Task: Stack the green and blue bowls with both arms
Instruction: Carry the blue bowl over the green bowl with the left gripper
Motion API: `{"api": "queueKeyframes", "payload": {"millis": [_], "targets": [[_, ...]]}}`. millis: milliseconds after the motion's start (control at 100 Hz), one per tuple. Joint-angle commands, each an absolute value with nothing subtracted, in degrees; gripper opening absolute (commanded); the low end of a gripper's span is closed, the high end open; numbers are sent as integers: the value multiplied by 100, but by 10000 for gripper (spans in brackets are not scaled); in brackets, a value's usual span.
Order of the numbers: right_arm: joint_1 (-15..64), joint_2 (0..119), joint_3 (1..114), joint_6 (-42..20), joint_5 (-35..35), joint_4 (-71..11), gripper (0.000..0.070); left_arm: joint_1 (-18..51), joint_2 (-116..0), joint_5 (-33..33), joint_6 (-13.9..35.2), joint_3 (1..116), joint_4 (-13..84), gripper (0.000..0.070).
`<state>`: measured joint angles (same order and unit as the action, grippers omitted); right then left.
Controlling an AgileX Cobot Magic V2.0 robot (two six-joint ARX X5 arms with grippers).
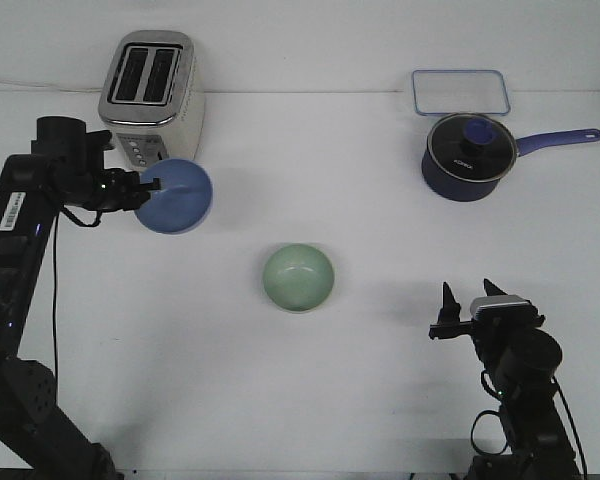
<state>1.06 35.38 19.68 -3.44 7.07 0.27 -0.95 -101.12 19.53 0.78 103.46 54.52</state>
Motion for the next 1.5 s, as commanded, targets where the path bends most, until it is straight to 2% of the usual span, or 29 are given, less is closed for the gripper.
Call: {"api": "queueKeyframes", "payload": {"millis": [0, 340, 630, 980, 1210, 1490], "targets": [[110, 3564, 1968, -412, 705, 86, 489, 178, -10130, 2003, 75, 10471, 5468, 4], [110, 3564, 1968, -412, 707, 86, 489, 1662, -10136, 1999, -5, 10451, 5605, 5], [110, 3564, 1968, -412, 707, 86, 489, 2375, -10422, 1997, -19, 10451, 5588, 4], [110, 3564, 1968, -412, 705, 86, 489, 2816, -11019, 1850, -16, 10451, 5704, 4], [110, 3564, 1968, -412, 707, 86, 489, 2842, -11085, 1496, 51, 10451, 5699, 12], [110, 3564, 1968, -410, 707, 86, 489, 2849, -11122, 1503, 69, 10451, 5662, 15]]}}
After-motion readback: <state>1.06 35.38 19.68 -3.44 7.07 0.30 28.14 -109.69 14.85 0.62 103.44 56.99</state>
